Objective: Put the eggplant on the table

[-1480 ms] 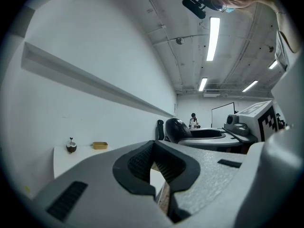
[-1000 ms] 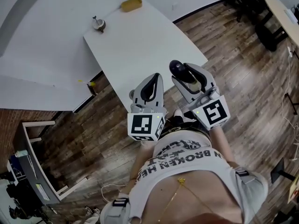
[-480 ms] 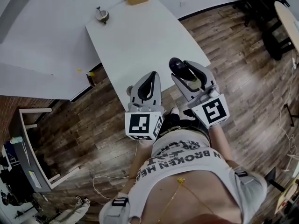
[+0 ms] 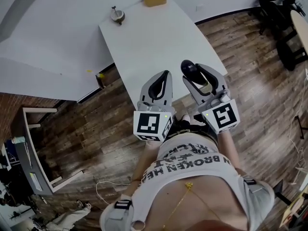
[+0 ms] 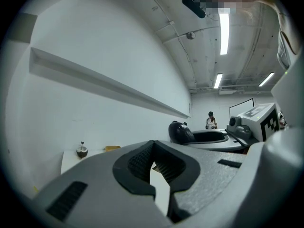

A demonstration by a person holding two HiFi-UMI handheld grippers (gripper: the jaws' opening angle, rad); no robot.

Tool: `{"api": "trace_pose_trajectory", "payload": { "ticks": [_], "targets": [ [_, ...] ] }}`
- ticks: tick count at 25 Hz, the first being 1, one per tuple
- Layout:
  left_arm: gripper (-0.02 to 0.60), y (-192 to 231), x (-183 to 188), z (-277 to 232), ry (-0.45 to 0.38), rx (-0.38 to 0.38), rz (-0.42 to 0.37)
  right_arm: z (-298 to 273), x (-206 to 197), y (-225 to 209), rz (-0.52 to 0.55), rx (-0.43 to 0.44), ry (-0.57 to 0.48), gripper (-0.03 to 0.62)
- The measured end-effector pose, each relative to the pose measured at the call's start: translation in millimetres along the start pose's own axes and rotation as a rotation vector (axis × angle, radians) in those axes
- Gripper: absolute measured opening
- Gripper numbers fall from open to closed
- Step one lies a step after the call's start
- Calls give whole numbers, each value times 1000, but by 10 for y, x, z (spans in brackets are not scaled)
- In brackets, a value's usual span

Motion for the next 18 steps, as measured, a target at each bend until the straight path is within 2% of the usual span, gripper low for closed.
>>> {"api": "trace_pose_trajectory", "payload": {
  "ticks": [7,12,18],
  "targets": [
    [-2,524,37,-82,-10,5,11,-546,31,81,12,11,23,207],
    [-2,760,-8,-53,-20,36,7,-789,21,144,26,37,20,207],
    [-2,995,-79,-96,6,82,12,-1045,0,129,33,74,17,207]
  ]
}}
Point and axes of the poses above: the fingertips, and each gripper's own axes: z backward along the fingers, y to its left, x out of its top, the point moved 5 cm from there along z, backward along the fingers, and after that the axes turned 4 degrees about x, right-handed, at the moved point
